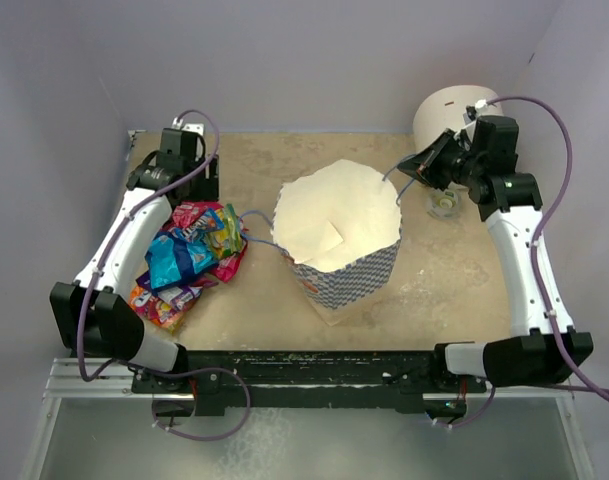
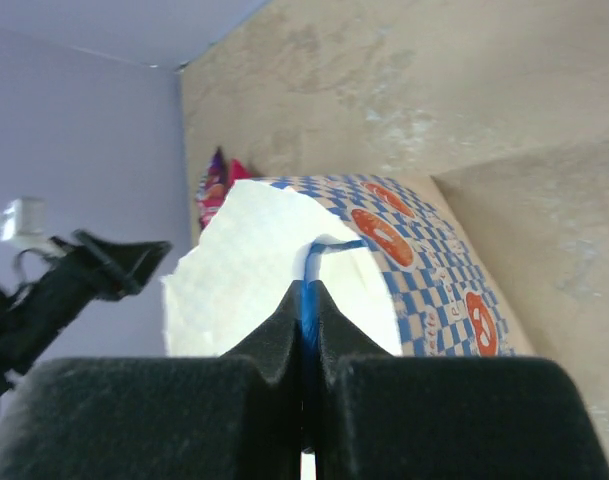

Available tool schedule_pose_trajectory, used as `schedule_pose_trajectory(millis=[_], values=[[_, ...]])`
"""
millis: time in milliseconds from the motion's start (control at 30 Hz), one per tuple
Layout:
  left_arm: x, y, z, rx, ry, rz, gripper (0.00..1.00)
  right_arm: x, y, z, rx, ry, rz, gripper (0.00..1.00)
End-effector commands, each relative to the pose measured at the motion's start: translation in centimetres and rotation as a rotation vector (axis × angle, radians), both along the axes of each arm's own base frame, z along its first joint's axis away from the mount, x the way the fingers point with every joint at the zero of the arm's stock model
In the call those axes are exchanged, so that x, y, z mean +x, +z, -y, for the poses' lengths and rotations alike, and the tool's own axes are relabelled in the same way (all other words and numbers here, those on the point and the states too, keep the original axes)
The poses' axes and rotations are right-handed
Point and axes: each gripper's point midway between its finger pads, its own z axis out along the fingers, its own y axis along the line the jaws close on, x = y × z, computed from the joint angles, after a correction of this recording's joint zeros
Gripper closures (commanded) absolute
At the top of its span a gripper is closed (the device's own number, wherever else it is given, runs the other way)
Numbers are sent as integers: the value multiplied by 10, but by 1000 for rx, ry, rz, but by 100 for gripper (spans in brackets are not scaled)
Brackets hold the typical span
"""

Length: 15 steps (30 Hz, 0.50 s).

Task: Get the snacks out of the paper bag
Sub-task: Adjust the paper bag at the center of the board.

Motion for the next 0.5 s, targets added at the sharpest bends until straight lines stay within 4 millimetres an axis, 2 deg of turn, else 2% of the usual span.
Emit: schedule_pose_trajectory(millis=[0, 133, 233, 367, 467], values=[[0, 61, 17, -34, -61, 165, 20, 5, 13, 13, -126, 38, 81, 100], [1, 100, 27, -82, -92, 258, 17, 11, 12, 7, -180, 134, 97, 94], [1, 128, 37, -119, -136, 318, 16, 10, 15, 14, -244, 140, 99, 85], [-7, 166, 53, -120, -239, 429, 8, -1, 25, 23, -312, 135, 121, 51], [-20, 197, 67, -84, -341, 518, 4, -16, 37, 29, -366, 135, 156, 34]])
